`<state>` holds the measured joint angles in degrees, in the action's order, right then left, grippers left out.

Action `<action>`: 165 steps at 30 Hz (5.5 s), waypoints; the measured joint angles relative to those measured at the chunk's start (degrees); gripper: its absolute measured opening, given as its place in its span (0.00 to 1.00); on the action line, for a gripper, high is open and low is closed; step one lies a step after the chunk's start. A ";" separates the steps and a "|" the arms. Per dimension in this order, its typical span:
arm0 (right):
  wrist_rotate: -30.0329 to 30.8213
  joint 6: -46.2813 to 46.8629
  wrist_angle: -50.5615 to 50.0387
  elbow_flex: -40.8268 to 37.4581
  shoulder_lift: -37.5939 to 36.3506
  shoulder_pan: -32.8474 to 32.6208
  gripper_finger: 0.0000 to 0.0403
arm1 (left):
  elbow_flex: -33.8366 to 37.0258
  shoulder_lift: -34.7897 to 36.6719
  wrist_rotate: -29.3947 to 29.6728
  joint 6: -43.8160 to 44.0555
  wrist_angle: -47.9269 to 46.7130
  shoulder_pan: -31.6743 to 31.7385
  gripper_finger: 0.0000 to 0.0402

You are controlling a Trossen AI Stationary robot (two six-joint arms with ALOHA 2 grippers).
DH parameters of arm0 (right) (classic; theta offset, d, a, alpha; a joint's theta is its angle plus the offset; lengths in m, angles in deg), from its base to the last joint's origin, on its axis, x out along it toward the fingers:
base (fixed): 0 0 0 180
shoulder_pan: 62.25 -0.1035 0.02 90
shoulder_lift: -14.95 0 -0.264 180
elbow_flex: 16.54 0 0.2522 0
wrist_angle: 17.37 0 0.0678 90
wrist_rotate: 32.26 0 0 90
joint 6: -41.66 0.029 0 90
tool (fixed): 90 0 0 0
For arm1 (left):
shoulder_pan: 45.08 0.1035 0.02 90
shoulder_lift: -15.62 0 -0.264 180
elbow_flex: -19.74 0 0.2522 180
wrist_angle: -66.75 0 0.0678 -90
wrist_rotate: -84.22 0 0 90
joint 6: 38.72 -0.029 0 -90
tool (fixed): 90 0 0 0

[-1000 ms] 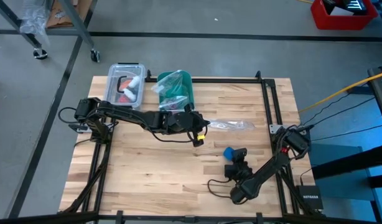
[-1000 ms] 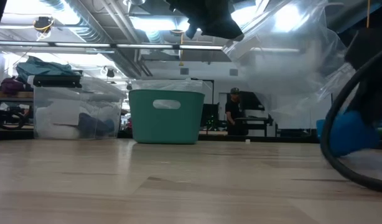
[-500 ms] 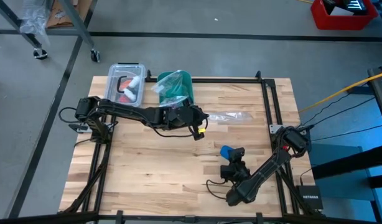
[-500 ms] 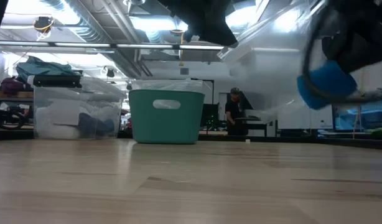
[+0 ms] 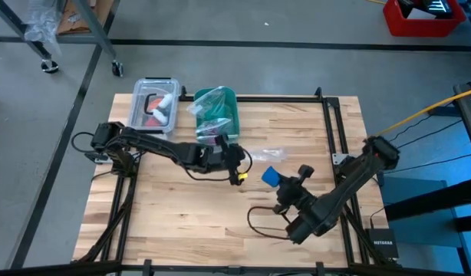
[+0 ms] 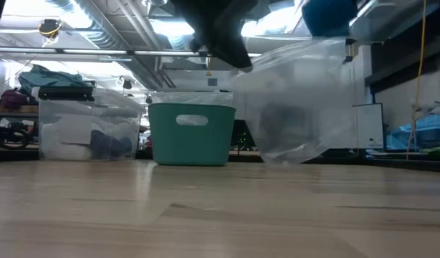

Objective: Roll bandage
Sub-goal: Put the blue bandage into the transparent zip bag, then close the transparent zip bag

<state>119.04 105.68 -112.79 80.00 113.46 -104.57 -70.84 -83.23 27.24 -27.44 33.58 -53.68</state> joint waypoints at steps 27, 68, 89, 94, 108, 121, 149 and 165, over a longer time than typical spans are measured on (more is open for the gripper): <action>-6.56 -10.26 17.23 0.02 -2.78 3.80 0.04 | 0.00 0.00 3.86 1.04 12.02 -12.19 0.00; -25.94 -25.81 38.09 -0.04 -2.74 7.21 0.06 | 0.00 0.07 2.25 3.07 15.51 -19.06 0.00; -39.52 -29.82 41.04 -0.01 -2.74 7.54 0.27 | 0.00 0.09 -1.27 1.89 15.22 -18.92 0.00; -38.32 -29.97 42.13 0.07 -2.74 7.78 0.33 | 0.00 0.07 -0.73 2.04 15.16 -18.74 0.00; -36.96 -31.05 40.74 0.13 -3.89 7.86 0.35 | 0.00 0.04 -1.57 3.59 15.35 -19.66 0.00; -27.38 -28.69 41.35 0.13 -7.00 8.20 0.35 | 0.00 0.28 -3.20 4.24 16.07 -20.55 0.00; -37.43 -54.45 41.65 0.11 -12.21 0.57 0.35 | 0.00 0.37 -3.23 9.82 23.51 -19.79 0.00; -28.38 -61.74 39.86 0.09 -9.73 1.58 0.35 | 0.01 0.37 -3.23 9.24 26.51 -19.79 0.00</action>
<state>90.66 43.95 -72.93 80.09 103.72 -102.99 -70.83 -82.86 24.02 -18.20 60.09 -73.46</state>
